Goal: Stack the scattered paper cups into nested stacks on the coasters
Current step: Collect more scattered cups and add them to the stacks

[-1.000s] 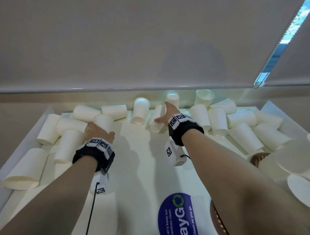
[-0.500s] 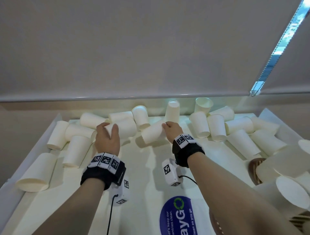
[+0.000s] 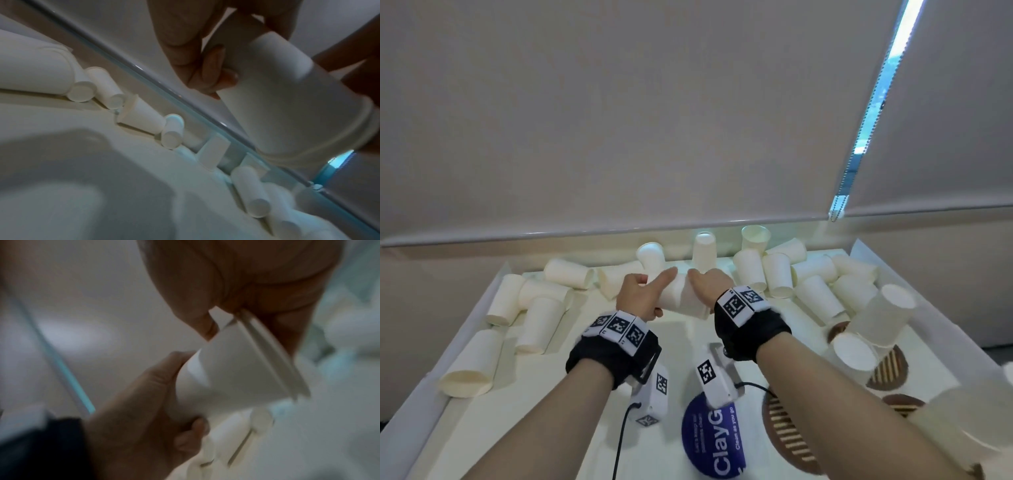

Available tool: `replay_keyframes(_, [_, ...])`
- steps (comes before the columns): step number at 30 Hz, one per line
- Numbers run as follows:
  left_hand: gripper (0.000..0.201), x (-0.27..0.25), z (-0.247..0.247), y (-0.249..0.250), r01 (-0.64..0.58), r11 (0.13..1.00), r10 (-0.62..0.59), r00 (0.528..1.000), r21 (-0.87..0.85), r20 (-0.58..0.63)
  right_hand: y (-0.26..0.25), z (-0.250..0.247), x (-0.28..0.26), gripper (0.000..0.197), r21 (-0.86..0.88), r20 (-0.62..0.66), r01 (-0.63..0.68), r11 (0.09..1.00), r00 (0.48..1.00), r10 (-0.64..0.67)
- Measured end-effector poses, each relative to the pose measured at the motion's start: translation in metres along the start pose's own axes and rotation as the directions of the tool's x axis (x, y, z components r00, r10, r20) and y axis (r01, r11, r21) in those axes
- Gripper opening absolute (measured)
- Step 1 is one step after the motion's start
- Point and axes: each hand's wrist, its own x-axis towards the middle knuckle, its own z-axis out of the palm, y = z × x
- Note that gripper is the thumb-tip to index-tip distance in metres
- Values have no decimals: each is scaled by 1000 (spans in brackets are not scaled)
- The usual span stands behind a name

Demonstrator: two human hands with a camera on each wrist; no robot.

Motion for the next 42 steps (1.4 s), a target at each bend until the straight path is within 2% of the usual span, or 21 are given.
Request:
replay_keyframes(3, [45,-22,8,27,-37,999,34,994,30,107,0,-36,-29,50,-127,-40,13,992,999,-18])
replay_keyframes(5, [53,-41,18,44,-98,994,90,986,55,137,4,-59,-47,45,-190,-55,39,981,997,-50])
replay_keyframes(8, [73,-77,39,68,-221,968,196,962,118,193,14,-92,-81,34,-244,58,139,960,990,-128])
replay_keyframes(10, [63,-106,55,80,-329,934,291,928,142,232,29,-110,-103,29,-237,93,181,955,982,-163])
replay_keyframes(12, [50,-134,73,90,-444,880,392,880,170,268,51,-125,-116,30,-164,15,180,970,984,-180])
replay_keyframes(15, [53,-161,99,96,-552,816,476,810,172,342,80,-137,-130,57,-98,-179,149,984,970,-165])
replay_keyframes(16, [54,-167,106,97,-595,781,501,778,188,378,87,-139,-133,60,-82,-222,149,985,961,-163])
replay_keyframes(19, [46,-181,125,92,-713,652,536,675,259,507,113,-136,-136,55,27,-339,148,989,932,-130])
replay_keyframes(20, [42,-183,129,89,-735,622,540,653,271,532,120,-134,-137,57,80,-363,119,990,928,-82])
replay_keyframes(24, [31,-184,136,74,-761,575,520,623,300,584,145,-121,-129,52,241,-376,21,970,924,74])
replay_keyframes(28, [28,-179,132,54,-783,509,442,594,357,672,159,-106,-134,63,239,-306,-18,971,947,93])
replay_keyframes(30, [28,-176,128,44,-778,491,393,598,391,698,154,-101,-138,72,187,-264,-41,981,960,90])
replay_keyframes(31, [28,-175,126,41,-774,500,394,604,389,693,147,-100,-138,77,129,-283,-36,991,956,71])
replay_keyframes(33, [32,-169,119,40,-760,540,455,625,361,635,124,-103,-139,86,-19,-359,3,1000,933,-10])
replay_keyframes(34, [33,-164,114,43,-741,576,491,652,346,578,111,-105,-138,87,-72,-383,39,997,922,-63])
replay_keyframes(36, [28,-151,99,51,-683,639,523,723,352,452,83,-108,-137,78,-126,-379,135,983,909,-174])
replay_keyframes(38, [23,-130,79,55,-618,681,519,786,394,336,60,-106,-132,61,-162,-325,212,964,911,-255])
replay_keyframes(42, [22,-73,31,47,-419,755,429,897,504,103,32,-86,-103,39,-178,-141,252,951,950,-278])
